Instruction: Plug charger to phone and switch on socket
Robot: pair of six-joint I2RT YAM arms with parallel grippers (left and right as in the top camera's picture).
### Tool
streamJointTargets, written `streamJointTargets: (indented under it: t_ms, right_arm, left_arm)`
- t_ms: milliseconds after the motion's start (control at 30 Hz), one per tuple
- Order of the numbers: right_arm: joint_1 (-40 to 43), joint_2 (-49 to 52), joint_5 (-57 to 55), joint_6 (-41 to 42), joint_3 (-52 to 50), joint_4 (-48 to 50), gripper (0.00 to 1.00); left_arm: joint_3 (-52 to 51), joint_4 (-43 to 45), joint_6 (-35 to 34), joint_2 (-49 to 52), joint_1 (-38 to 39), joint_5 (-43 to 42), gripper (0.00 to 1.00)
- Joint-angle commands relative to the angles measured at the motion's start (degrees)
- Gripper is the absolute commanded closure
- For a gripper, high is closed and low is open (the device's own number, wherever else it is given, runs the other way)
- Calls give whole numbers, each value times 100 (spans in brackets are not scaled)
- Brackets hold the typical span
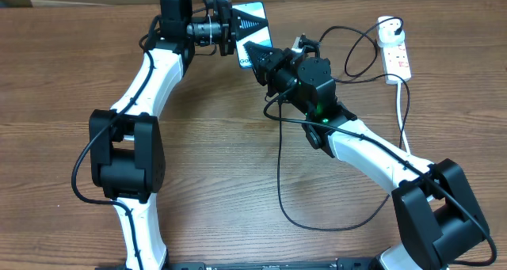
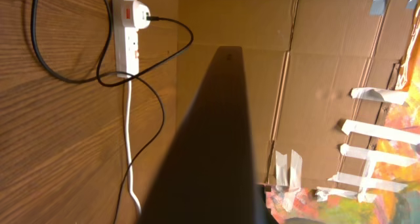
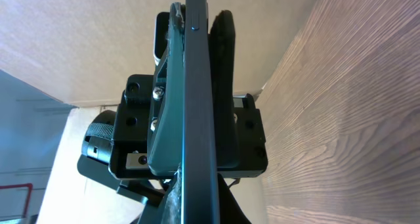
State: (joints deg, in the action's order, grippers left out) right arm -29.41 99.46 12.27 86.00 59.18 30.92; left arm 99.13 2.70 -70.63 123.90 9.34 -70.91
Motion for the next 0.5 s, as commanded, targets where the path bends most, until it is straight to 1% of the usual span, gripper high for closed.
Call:
streamJointTargets:
  t_ms: [0, 233, 300, 333, 400, 433, 467]
  right_arm:
    - [-498, -31, 1137, -380, 59, -125, 96]
    - [-498, -31, 1141, -492, 59, -125, 96]
    - [-498, -31, 1139, -509, 59, -125, 90]
    - [-498, -31, 1137, -509, 59, -125, 84]
    - [-498, -31, 1134, -551, 59, -125, 70]
    - [-490, -31, 1110, -601, 59, -125, 66]
    - [-472, -31, 1062, -776, 59, -127, 59]
  left_arm:
    - [146, 98, 291, -114, 302, 111, 96]
    - [146, 98, 212, -114, 299, 256, 96]
    - [146, 101, 157, -114, 295, 306, 96]
    - [146, 101, 157, -114, 289, 339, 96]
    - [149, 103, 162, -114, 260, 382, 96]
    - [146, 103, 164, -114, 240, 402, 96]
    - [146, 103, 164, -114, 219, 435, 96]
